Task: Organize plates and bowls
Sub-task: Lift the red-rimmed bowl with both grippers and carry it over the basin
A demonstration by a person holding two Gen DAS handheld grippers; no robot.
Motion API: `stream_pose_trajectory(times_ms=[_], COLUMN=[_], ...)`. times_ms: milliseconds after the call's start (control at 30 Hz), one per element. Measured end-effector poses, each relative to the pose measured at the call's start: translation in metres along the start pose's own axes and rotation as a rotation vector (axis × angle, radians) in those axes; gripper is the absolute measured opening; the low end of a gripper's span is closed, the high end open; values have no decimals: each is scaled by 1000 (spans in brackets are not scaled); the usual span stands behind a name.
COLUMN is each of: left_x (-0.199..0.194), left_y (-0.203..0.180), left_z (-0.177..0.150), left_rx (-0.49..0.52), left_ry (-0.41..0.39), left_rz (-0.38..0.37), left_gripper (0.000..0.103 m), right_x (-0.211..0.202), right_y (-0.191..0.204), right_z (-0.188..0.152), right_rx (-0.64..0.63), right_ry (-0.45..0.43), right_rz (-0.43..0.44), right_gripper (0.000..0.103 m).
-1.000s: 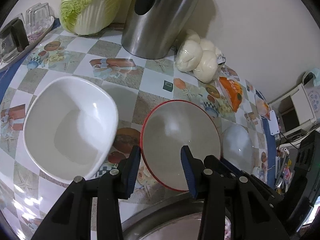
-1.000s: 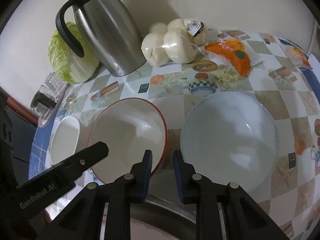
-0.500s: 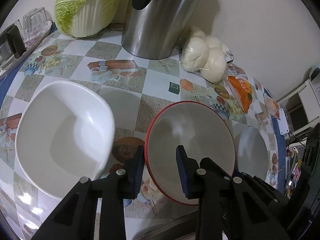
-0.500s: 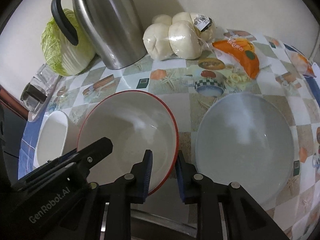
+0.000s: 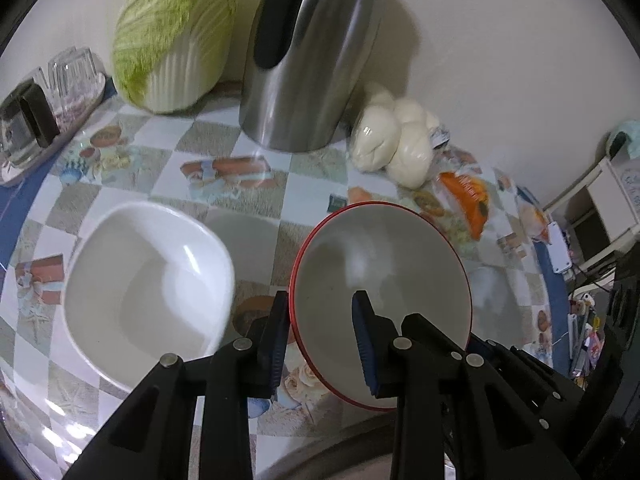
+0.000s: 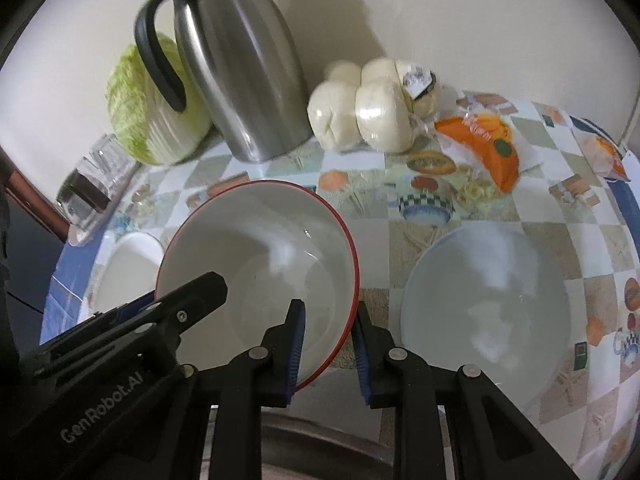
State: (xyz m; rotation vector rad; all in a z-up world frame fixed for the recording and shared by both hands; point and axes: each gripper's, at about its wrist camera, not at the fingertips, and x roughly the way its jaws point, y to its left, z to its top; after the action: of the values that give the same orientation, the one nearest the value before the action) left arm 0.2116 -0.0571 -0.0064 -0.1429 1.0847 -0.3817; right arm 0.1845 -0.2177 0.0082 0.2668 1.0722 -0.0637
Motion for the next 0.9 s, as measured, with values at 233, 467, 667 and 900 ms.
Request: stream_pose_trajectory(times_ms=[233,467,667,900], left_x=[-36,-64,-82,-93], left_y=[-12,-12,-12,-7], left_z=[0,-11,-29,-55], left_rx=[28,7,-23,-37], left_ry=[-57,-73,-85,-67], left_rz=[3,-20,-51,-73], left_gripper=[33,33,33,33], right_x=[-36,-64,-87,-101], right_y=[6,11,18,18], right_z=[3,-6,-22,-47], right_rx=[-2,-2,-27,-24], right_ry=[-51,-62,-54,-35], right_rz=[17,22,-1,10], right_gripper=[25,25,25,25])
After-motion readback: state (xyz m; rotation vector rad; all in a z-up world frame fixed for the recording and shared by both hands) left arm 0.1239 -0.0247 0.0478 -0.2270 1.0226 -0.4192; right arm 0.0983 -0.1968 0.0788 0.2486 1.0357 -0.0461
